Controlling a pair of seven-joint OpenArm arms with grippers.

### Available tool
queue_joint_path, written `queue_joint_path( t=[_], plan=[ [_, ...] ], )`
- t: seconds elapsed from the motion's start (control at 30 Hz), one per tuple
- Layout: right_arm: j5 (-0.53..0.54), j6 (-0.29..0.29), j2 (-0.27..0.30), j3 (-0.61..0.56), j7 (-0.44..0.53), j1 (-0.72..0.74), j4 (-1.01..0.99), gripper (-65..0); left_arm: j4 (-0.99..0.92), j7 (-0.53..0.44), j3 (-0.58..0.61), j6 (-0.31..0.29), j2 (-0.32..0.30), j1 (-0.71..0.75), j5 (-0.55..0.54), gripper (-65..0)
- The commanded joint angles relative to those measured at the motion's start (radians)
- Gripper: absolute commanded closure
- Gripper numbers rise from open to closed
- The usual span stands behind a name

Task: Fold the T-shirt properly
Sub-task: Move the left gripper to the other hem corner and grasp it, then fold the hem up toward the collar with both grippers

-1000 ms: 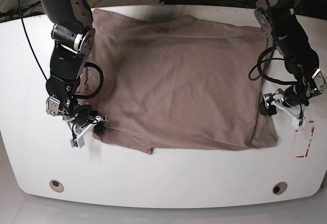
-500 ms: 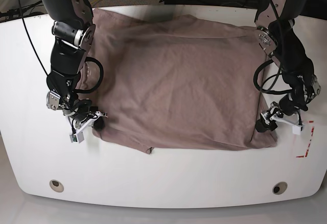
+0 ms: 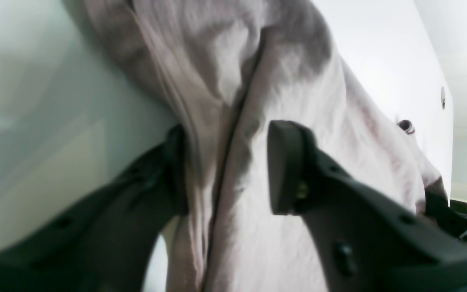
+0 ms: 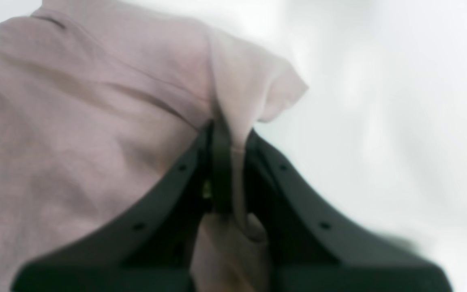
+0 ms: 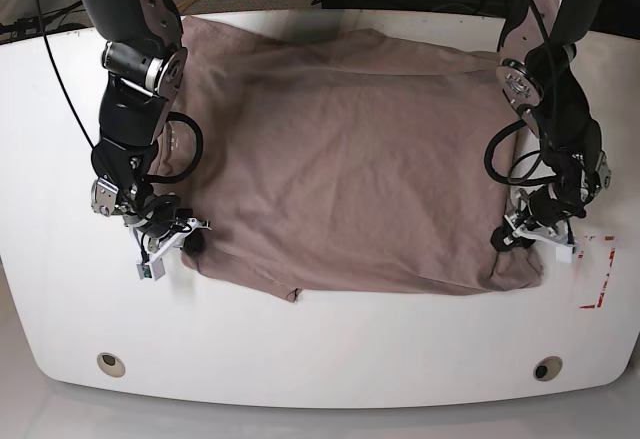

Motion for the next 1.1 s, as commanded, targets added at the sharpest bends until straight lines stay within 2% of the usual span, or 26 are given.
queue_joint_path(
  t=[0.0, 0.13, 0.2, 0.33, 0.43, 0.53, 0.7, 0.9, 1.0, 1.07],
  plan=[
    [0.003, 0.002, 0.011, 0.0, -0.005, 0.025, 0.015, 0.0, 0.01, 0.02, 0.002, 0.053, -0.01, -0.02, 0.018, -16.4],
    [0.003, 0.002, 0.011, 0.0, -0.005, 0.025, 0.015, 0.0, 0.012, 0.02, 0.008, 0.1, -0.012, -0.02, 0.018, -3.5],
    [0.003, 0.002, 0.011, 0.0, -0.005, 0.025, 0.015, 0.0, 0.013, 0.02, 0.011, 0.102, -0.013, -0.02, 0.019, -0.3],
    [0.003, 0.002, 0.011, 0.0, -0.005, 0.025, 0.017, 0.0, 0.082, 0.029, 0.011, 0.105, -0.012, -0.012, 0.024, -1.0],
    [0.006, 0.002, 0.011, 0.0, -0.012, 0.025, 0.02, 0.0, 0.164, 0.084, 0.011, 0.105, -0.012, -0.009, 0.025, -1.0],
    [0.009, 0.004, 0.016, 0.0, -0.043, 0.026, 0.035, 0.0, 0.256, 0.158, 0.012, 0.103, -0.009, 0.025, 0.024, -1.0],
    [0.009, 0.004, 0.011, 0.0, -0.118, -0.006, 0.18, 0.0, 0.449, 0.278, 0.055, 0.102, -0.01, 0.101, 0.019, -1.0],
    [0.009, 0.006, 0.01, 0.0, -0.217, -0.06, 0.319, 0.0, 0.67, 0.361, 0.071, 0.1, -0.012, 0.235, 0.018, -1.2],
    [0.009, 0.018, 0.01, 0.0, -0.232, -0.089, 0.362, 0.0, 0.742, 0.361, 0.072, 0.076, -0.015, 0.301, 0.018, -2.1],
    [0.009, 0.05, 0.001, 0.0, -0.232, -0.107, 0.379, 0.0, 0.759, 0.364, 0.072, 0.042, -0.032, 0.329, 0.018, -6.4]
  ],
)
